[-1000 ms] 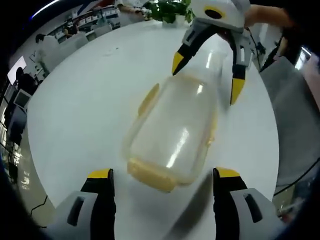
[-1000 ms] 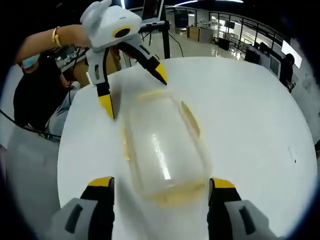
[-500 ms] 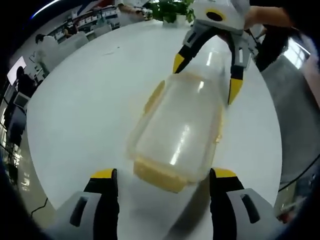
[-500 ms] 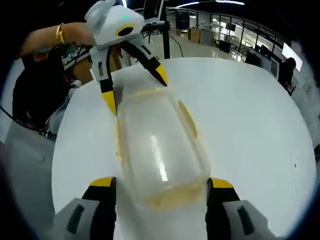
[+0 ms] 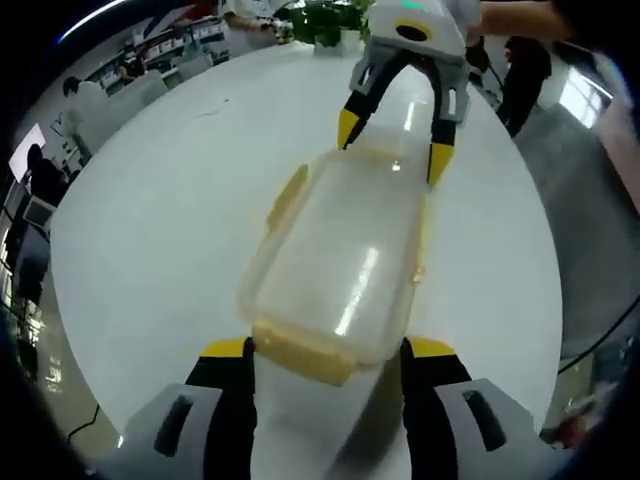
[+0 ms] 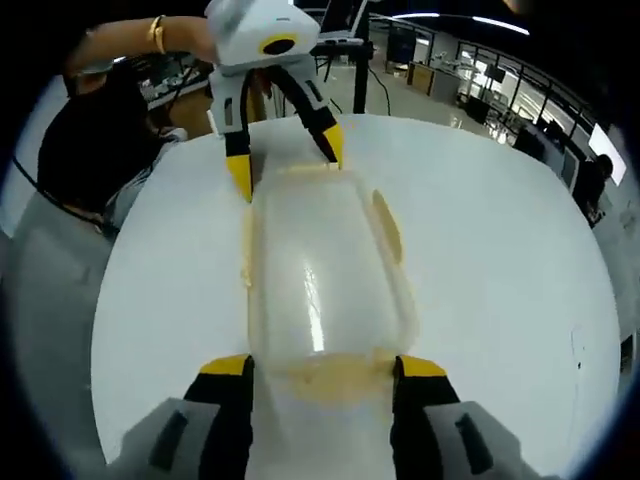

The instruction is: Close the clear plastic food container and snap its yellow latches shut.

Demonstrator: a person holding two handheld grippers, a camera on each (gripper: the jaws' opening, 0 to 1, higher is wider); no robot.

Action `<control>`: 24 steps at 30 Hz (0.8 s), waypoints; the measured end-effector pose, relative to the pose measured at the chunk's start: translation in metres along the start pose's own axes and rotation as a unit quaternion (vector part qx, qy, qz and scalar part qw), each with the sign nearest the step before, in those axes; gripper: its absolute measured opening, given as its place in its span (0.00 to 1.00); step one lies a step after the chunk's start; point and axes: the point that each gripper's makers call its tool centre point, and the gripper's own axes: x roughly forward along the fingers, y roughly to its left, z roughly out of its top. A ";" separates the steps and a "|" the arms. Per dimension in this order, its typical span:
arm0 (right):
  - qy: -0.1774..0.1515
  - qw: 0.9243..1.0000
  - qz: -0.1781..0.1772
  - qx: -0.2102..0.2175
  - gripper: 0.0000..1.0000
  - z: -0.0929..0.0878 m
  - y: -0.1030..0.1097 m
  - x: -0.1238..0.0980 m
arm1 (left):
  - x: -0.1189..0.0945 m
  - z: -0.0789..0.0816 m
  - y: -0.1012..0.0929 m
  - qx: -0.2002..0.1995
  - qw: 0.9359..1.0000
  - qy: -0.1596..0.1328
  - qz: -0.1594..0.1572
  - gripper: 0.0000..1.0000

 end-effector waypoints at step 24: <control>0.025 0.999 0.015 -0.026 0.37 -0.007 -0.002 -0.004 | 0.001 0.003 -0.004 0.046 0.998 0.030 -0.036 0.55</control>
